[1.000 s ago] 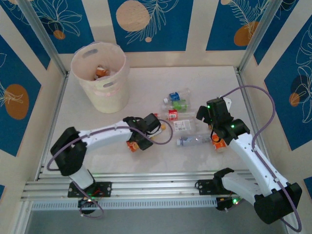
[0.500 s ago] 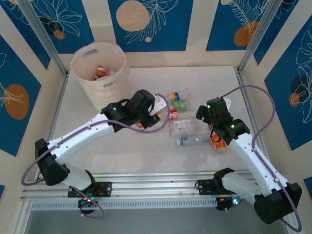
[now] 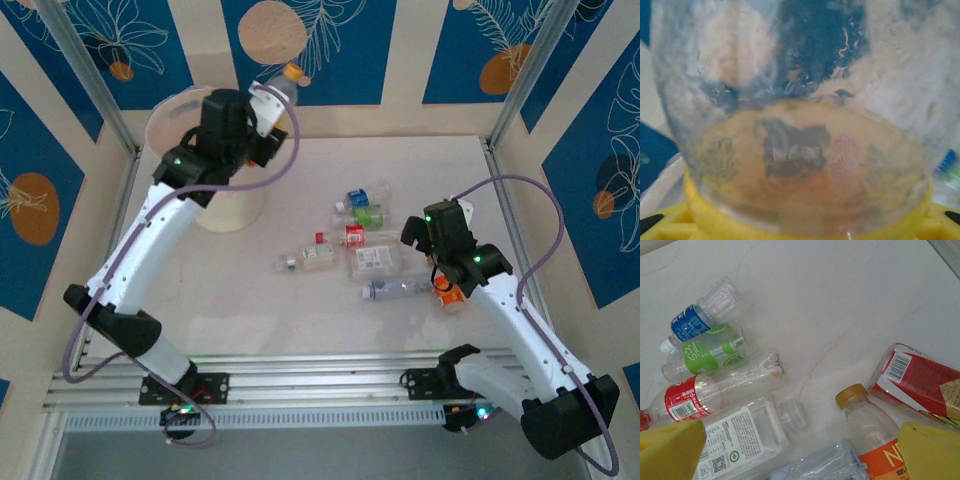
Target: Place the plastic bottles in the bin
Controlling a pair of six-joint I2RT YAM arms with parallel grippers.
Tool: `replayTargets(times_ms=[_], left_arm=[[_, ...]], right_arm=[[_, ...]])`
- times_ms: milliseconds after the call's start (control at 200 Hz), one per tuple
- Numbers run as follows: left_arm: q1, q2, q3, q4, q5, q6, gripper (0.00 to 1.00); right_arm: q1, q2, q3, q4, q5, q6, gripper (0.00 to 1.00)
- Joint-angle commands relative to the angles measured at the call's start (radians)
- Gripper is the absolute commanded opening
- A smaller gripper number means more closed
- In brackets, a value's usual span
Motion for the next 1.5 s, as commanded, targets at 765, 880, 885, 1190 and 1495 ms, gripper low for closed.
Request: replayTargets(times_ms=[765,880,885,1190,1495], left_arm=[[0.449,0.362,0.261,-0.178,0.113,-0.075,0.55],[0.45,0.388,0.26,-0.207,0.108,-0.056,0.56],[0.45,0.389,0.261,-0.207,0.108,-0.054,0.56],[0.449,0.424,0.261,-0.243,0.109,-0.045,0.69],[0.448,0.431,0.262,-0.249,0.129,-0.055,0.76]], right_arm=[[0.006,-0.012,0.036,-0.028,-0.001,0.009,0.99],[0.006,-0.011,0.036,-0.024,-0.004,0.008,0.99],[0.006,-0.011,0.037,-0.025,-0.005,0.008,0.99],[0.006,-0.011,0.029,-0.025,-0.004,0.014,0.99],[0.006,-0.011,0.024,-0.02,-0.002,0.016,0.99]])
